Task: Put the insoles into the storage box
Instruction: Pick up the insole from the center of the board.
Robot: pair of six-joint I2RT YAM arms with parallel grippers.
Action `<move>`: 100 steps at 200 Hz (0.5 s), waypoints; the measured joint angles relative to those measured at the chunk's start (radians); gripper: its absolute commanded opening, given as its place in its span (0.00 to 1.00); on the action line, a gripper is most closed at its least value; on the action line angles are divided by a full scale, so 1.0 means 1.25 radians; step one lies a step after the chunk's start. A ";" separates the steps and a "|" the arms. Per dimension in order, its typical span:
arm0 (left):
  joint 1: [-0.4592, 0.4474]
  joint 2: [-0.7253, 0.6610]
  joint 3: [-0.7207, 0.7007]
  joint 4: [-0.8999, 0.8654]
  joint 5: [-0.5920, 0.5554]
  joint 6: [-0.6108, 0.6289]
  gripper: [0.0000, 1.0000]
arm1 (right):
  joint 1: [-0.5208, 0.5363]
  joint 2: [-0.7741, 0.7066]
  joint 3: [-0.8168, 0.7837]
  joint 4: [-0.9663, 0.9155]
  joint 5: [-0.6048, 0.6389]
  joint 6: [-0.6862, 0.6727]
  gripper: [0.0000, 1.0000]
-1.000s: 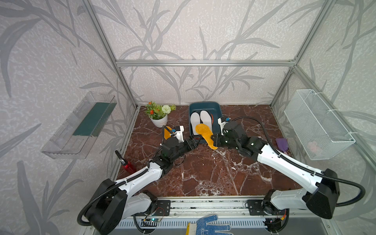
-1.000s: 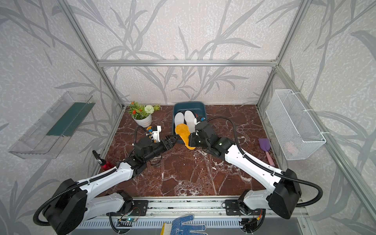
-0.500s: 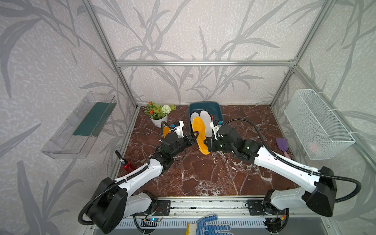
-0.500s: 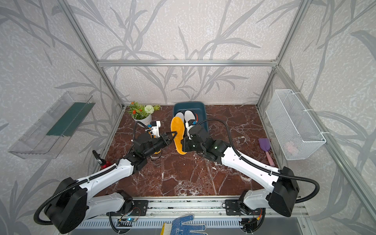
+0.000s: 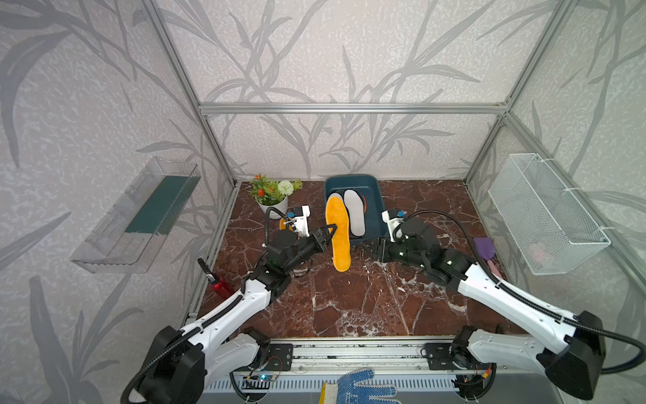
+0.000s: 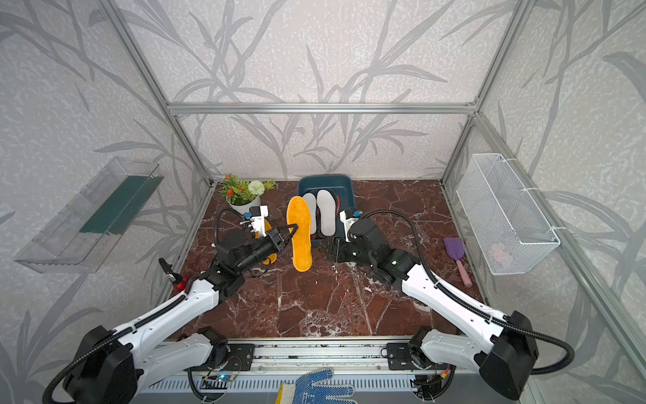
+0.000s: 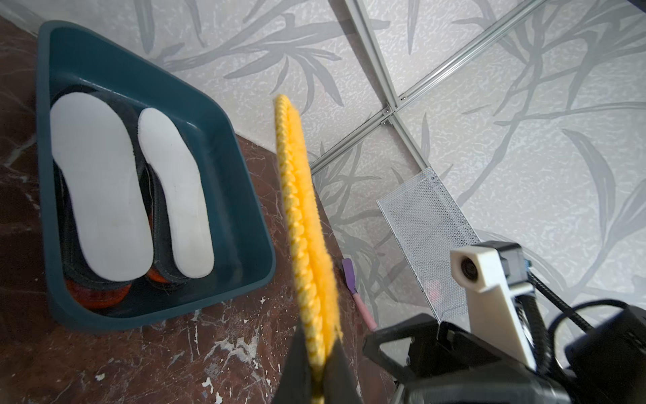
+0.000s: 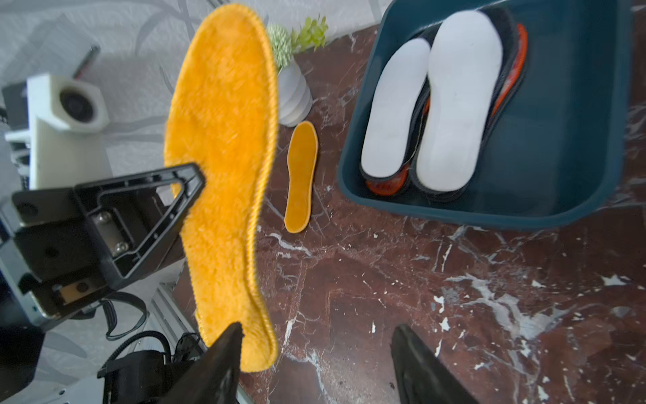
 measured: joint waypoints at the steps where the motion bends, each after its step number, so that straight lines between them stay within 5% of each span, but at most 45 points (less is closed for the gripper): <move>1: 0.000 -0.001 0.000 0.000 0.001 0.001 0.00 | -0.006 -0.004 -0.005 0.005 -0.007 0.001 0.67; 26: 0.005 -0.030 -0.001 -0.002 0.057 0.045 0.00 | -0.081 -0.046 -0.060 0.071 -0.104 -0.005 0.61; 100: 0.006 -0.064 -0.005 -0.036 0.125 0.108 0.00 | -0.083 0.050 -0.034 0.211 -0.341 -0.031 0.43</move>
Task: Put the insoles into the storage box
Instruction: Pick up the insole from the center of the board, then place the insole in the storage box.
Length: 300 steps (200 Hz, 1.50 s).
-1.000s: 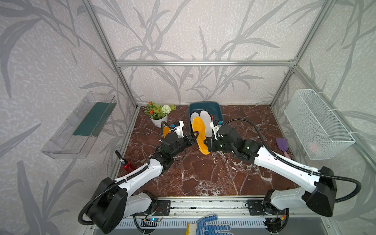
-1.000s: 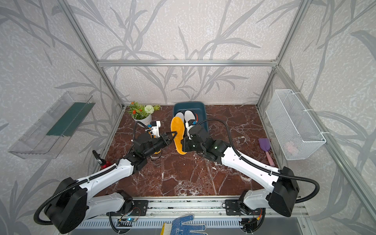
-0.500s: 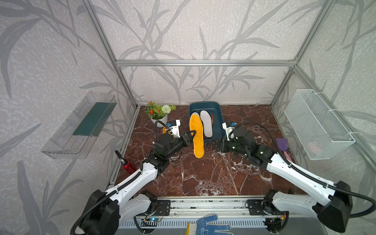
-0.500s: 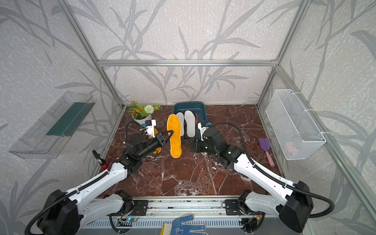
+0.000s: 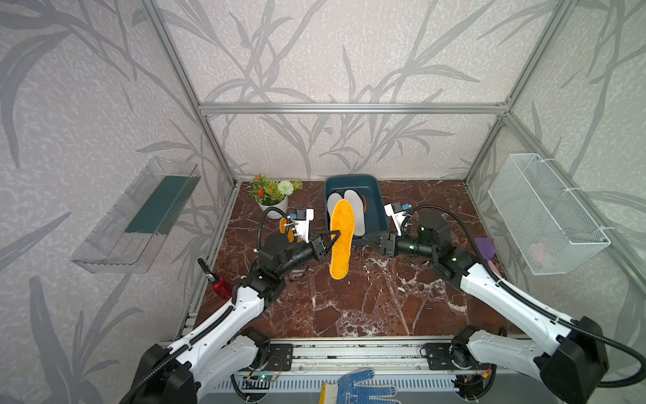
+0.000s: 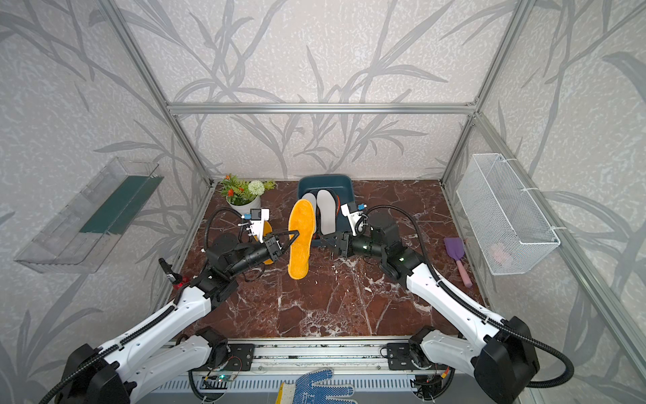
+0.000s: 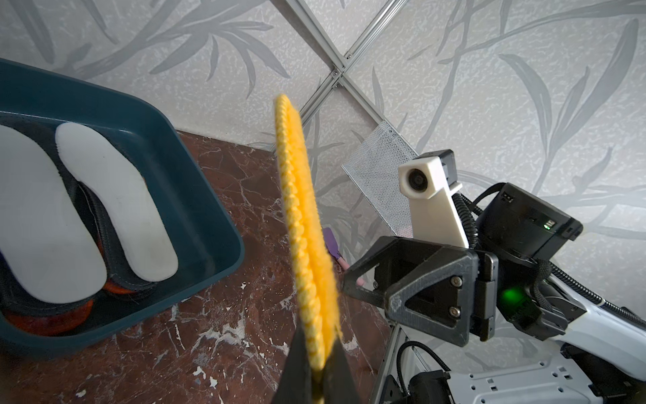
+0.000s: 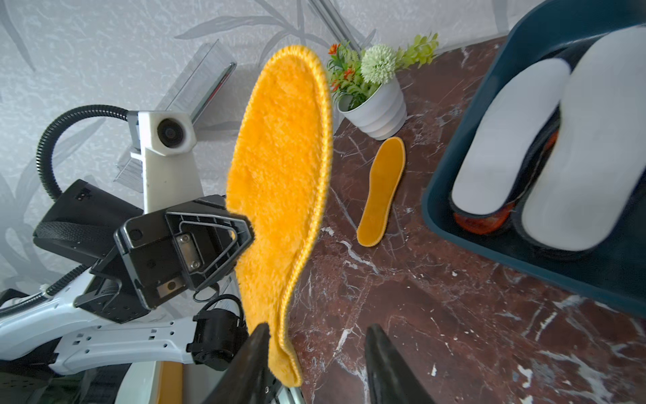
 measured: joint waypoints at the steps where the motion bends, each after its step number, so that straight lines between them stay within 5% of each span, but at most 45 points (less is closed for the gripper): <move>1: 0.000 0.000 0.000 0.000 0.000 0.000 0.00 | 0.001 0.004 0.000 0.003 -0.002 0.001 0.43; 69: 0.001 0.000 0.000 -0.008 0.015 0.002 0.00 | 0.040 0.099 0.019 0.098 -0.071 0.041 0.40; 90: 0.001 0.000 0.000 -0.008 0.016 0.002 0.00 | 0.052 0.130 0.027 0.141 -0.083 0.066 0.31; 122: 0.001 0.000 0.000 -0.009 0.016 0.002 0.00 | 0.066 0.175 0.038 0.186 -0.094 0.097 0.00; 154: 0.005 0.000 0.000 -0.015 0.010 0.005 0.00 | 0.068 0.186 0.045 0.196 -0.093 0.116 0.00; 169: 0.005 -0.001 0.000 -0.027 0.003 0.012 0.22 | 0.069 0.186 0.046 0.184 -0.080 0.115 0.00; 185: 0.005 -0.002 0.003 -0.064 -0.009 0.027 0.75 | 0.070 0.181 0.049 0.151 -0.056 0.106 0.00; 203: 0.005 -0.005 0.026 -0.148 -0.048 0.045 0.98 | 0.068 0.169 0.060 0.094 -0.022 0.090 0.00; 267: 0.005 -0.143 0.116 -0.480 -0.412 0.099 0.99 | -0.011 0.161 0.191 -0.144 0.057 -0.003 0.00; 300: 0.005 -0.216 0.116 -0.609 -0.567 0.098 0.98 | -0.054 0.268 0.329 -0.223 0.061 -0.049 0.00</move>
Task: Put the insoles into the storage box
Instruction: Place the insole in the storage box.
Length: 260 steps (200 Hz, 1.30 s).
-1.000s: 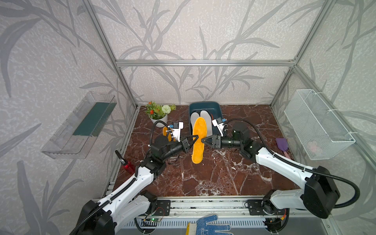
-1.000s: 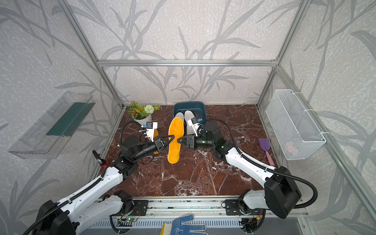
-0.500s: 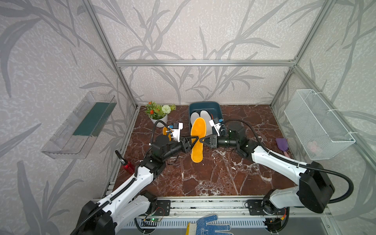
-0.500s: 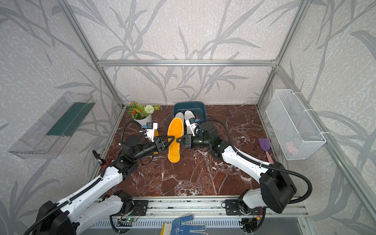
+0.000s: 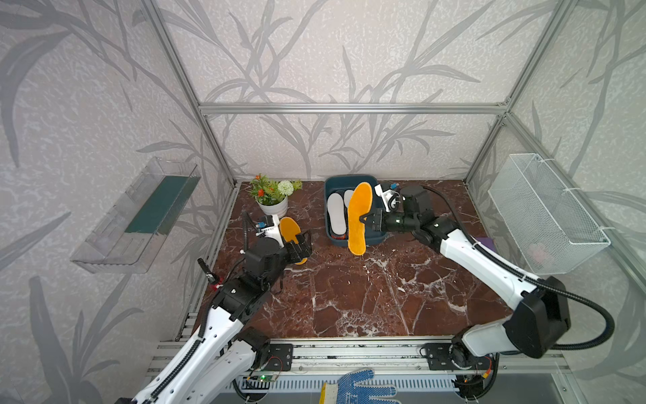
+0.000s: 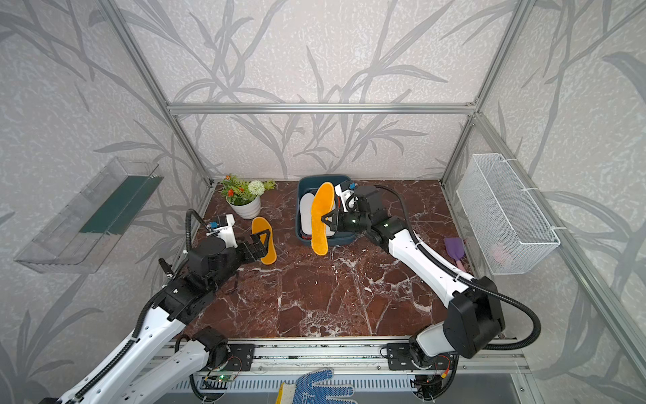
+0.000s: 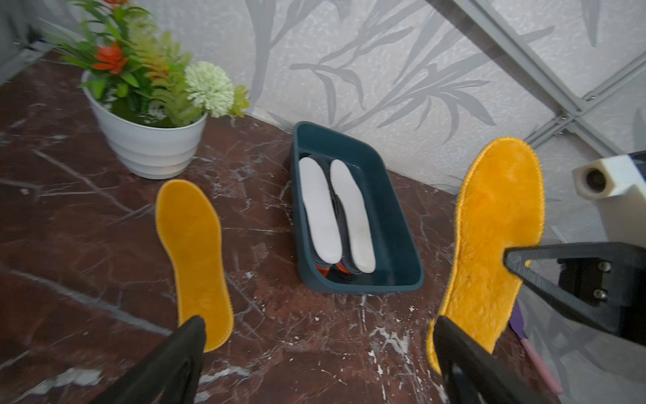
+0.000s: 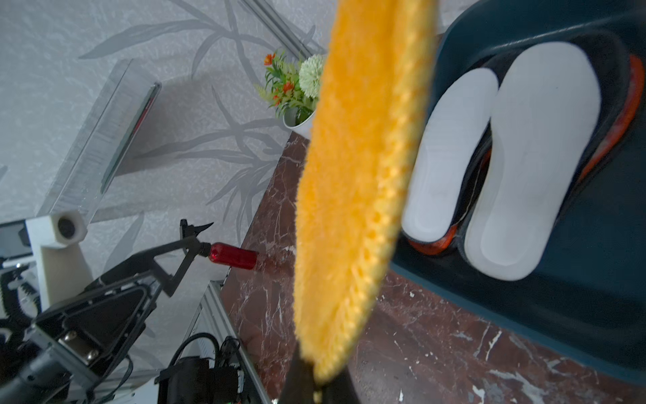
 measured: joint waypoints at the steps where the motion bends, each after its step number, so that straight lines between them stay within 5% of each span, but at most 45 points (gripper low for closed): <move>1: 0.000 -0.001 0.000 -0.003 -0.003 0.000 0.98 | -0.001 0.003 0.004 -0.002 0.000 -0.001 0.00; 75: 0.000 -0.152 -0.038 -0.220 -0.168 -0.047 0.97 | -0.024 0.419 0.436 -0.162 -0.068 -0.084 0.00; 169: 0.000 -0.191 -0.043 -0.294 -0.196 -0.069 0.97 | -0.036 0.878 1.090 -0.446 -0.136 -0.129 0.00; 260: 0.001 -0.180 -0.045 -0.293 -0.197 -0.070 0.97 | -0.042 0.885 1.047 -0.518 -0.145 -0.145 0.00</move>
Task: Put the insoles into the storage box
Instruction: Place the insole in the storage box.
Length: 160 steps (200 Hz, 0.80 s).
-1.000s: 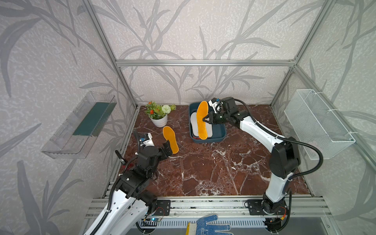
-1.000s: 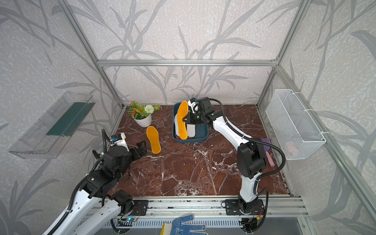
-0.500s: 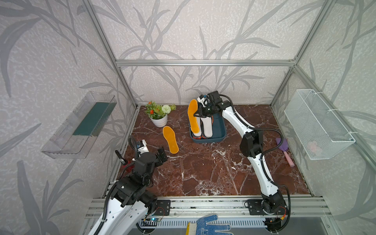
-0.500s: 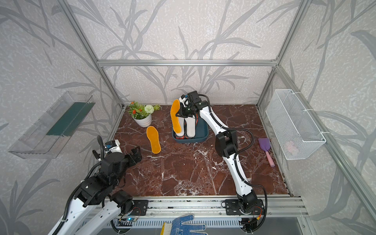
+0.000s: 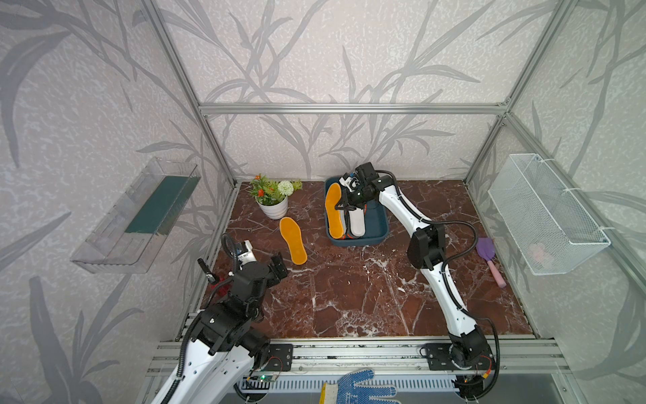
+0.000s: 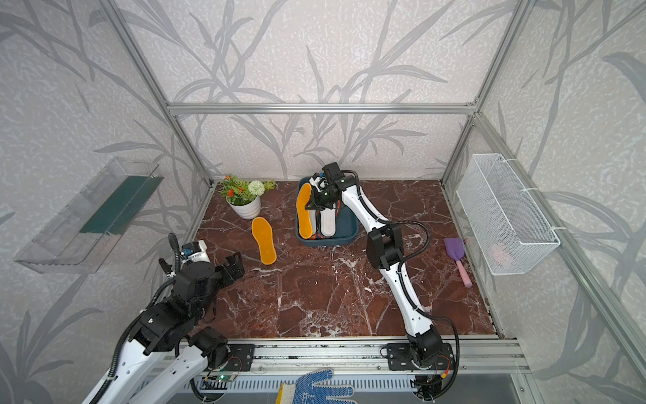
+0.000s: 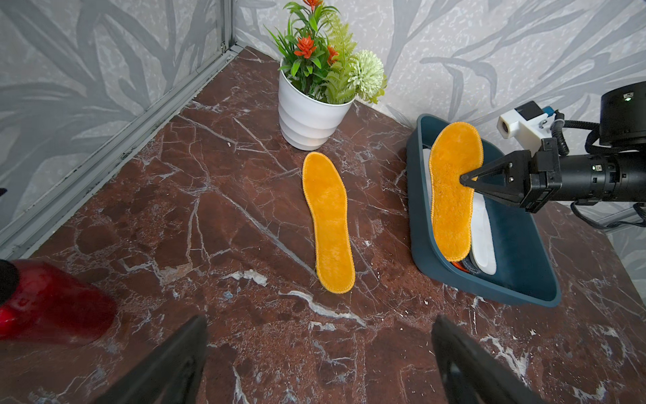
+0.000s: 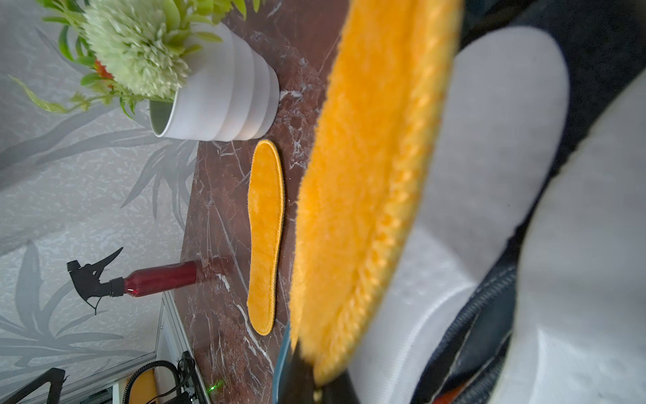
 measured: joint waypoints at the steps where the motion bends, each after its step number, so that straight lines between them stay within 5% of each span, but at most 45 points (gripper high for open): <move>1: 0.000 0.000 0.000 0.000 0.000 0.000 0.97 | 0.000 0.000 -0.001 0.000 0.000 0.000 0.00; 91: 0.000 0.005 -0.013 0.006 0.004 -0.008 0.97 | 0.000 -0.146 -0.063 0.008 0.000 -0.010 0.00; 160: 0.000 0.005 -0.013 0.006 0.004 -0.016 0.97 | -0.001 -0.087 -0.038 -0.002 0.009 -0.027 0.00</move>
